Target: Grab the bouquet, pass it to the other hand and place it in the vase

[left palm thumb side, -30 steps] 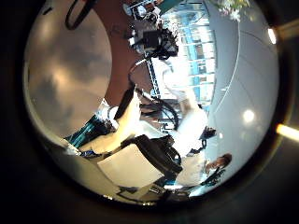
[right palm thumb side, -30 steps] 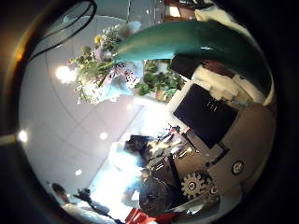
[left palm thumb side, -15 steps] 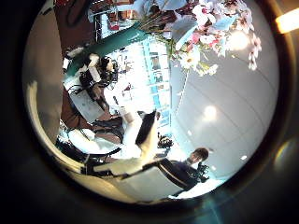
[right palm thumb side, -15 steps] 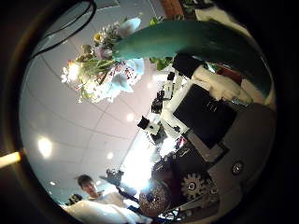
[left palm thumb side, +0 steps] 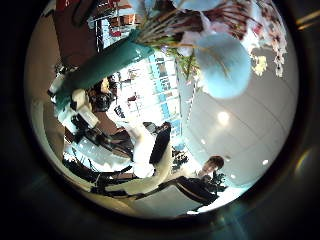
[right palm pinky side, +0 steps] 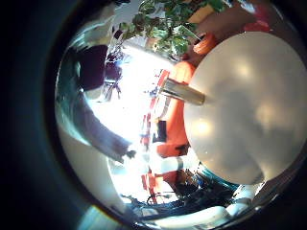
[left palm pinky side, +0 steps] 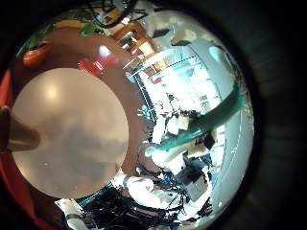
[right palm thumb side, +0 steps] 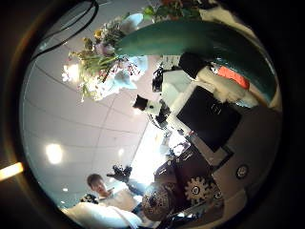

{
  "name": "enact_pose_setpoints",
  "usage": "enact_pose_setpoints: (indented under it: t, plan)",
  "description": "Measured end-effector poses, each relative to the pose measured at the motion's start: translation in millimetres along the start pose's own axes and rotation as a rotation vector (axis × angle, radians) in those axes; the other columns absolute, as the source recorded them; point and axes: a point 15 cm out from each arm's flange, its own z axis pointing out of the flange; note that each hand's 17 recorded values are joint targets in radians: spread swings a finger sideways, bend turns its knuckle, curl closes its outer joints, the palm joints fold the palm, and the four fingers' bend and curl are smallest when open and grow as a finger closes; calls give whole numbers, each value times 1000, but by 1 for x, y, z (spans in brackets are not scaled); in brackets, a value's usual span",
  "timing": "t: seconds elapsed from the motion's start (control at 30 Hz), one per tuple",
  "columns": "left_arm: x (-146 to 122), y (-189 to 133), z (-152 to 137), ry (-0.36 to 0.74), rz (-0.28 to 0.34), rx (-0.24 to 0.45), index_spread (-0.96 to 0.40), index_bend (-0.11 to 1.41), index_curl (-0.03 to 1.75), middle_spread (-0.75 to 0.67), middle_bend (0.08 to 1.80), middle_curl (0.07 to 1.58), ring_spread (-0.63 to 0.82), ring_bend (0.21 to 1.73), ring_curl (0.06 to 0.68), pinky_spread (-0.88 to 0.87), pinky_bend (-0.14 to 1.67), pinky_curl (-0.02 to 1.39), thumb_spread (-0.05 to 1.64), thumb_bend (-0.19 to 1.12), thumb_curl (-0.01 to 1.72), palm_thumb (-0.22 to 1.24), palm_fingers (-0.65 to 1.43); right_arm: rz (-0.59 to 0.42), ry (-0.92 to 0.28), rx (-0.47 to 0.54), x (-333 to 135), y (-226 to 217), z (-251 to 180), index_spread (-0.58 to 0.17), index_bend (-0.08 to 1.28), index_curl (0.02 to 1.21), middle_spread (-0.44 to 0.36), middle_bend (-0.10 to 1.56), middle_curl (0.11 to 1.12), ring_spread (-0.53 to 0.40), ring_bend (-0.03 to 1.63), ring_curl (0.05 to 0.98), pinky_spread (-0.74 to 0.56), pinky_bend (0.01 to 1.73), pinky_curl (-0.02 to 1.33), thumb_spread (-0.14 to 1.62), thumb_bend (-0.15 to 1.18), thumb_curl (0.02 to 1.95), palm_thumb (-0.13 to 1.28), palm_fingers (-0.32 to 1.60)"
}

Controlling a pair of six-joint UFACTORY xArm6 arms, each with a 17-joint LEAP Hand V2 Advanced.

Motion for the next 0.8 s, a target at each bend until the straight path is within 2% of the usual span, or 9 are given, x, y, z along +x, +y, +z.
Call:
enact_pose_setpoints:
  t: [0.27, 0.43, 0.57, 0.6, 0.63, 0.67, 0.7, 0.73, 0.8]
  plan:
    - [7, 6, 16, 9, 7, -44, 176, 150, 303, 308, 301, 403, 483, 644, 167, 434, 288, 338, 940, -27, 348, 280, 261, 8, 3, -80, 0, 13, 19, -206, 1203, 842, -95, 1407, 706, -175, 1477, 662, -190, 1147, 1041, 837, -5, 1415, 1102, 1158]
    - [10, 13, 24, 17, 8, -78, 137, 200, 317, 165, 443, 447, 412, 648, 157, 371, 251, 323, 934, -31, 346, 284, 426, 30, 80, -88, 15, 18, 16, -205, 1205, 838, -95, 1408, 704, -175, 1476, 661, -191, 1143, 1049, 840, -4, 1429, 1098, 1158]
    - [8, 14, 27, 26, -23, -97, 31, 246, 356, -10, 680, 524, 198, 666, 142, 226, 201, 294, 933, -32, 346, 284, 716, 33, 161, -81, 29, 18, 10, -205, 1207, 836, -95, 1409, 702, -175, 1475, 660, -192, 1140, 1054, 842, -4, 1440, 1096, 1158]
    - [7, 14, 27, 25, -24, -98, -28, 243, 374, -87, 738, 565, 63, 724, 167, 98, 300, 327, 932, -28, 348, 293, 884, 35, 182, -76, 33, 17, 8, -205, 1207, 836, -95, 1409, 702, -175, 1475, 660, -192, 1139, 1055, 842, -4, 1442, 1096, 1158]
    - [7, 14, 30, 29, -29, -105, -48, 234, 374, -108, 751, 570, 20, 737, 165, 61, 318, 324, 932, -25, 349, 300, 919, 38, 205, -69, 37, 16, 5, -205, 1207, 835, -98, 1412, 703, -175, 1475, 660, -192, 1138, 1056, 843, -4, 1444, 1095, 1159]
    - [7, 14, 30, 31, -37, -108, -113, 245, 395, -180, 785, 593, -129, 817, 195, -109, 453, 358, 938, -15, 354, 338, 1124, 39, 226, -61, 40, 15, 3, -205, 1207, 835, -99, 1413, 703, -175, 1475, 660, -193, 1137, 1057, 843, -4, 1446, 1095, 1159]
    - [6, 14, 31, 33, -48, -108, -138, 253, 406, -198, 792, 607, -176, 859, 218, -153, 496, 381, 946, -6, 358, 360, 1169, 38, 250, -50, 43, 14, 1, -205, 1208, 834, -99, 1414, 703, -175, 1474, 661, -193, 1137, 1058, 843, -4, 1449, 1095, 1157]
    - [6, 14, 31, 35, -60, -108, -186, 294, 433, -239, 811, 637, -256, 967, 264, -236, 615, 429, 965, 32, 376, 448, 1310, 38, 272, -41, 47, 13, -1, -205, 1208, 834, -100, 1415, 703, -176, 1474, 661, -193, 1137, 1059, 844, -4, 1451, 1094, 1157]
    - [9, 13, 32, 48, -67, -108, -295, 435, 508, -311, 887, 686, -359, 1093, 336, -381, 837, 514, 996, 100, 422, 629, 1425, 40, 314, -28, 55, 12, -6, -204, 1210, 833, -101, 1415, 703, -177, 1472, 662, -194, 1144, 1064, 844, -4, 1455, 1094, 1155]
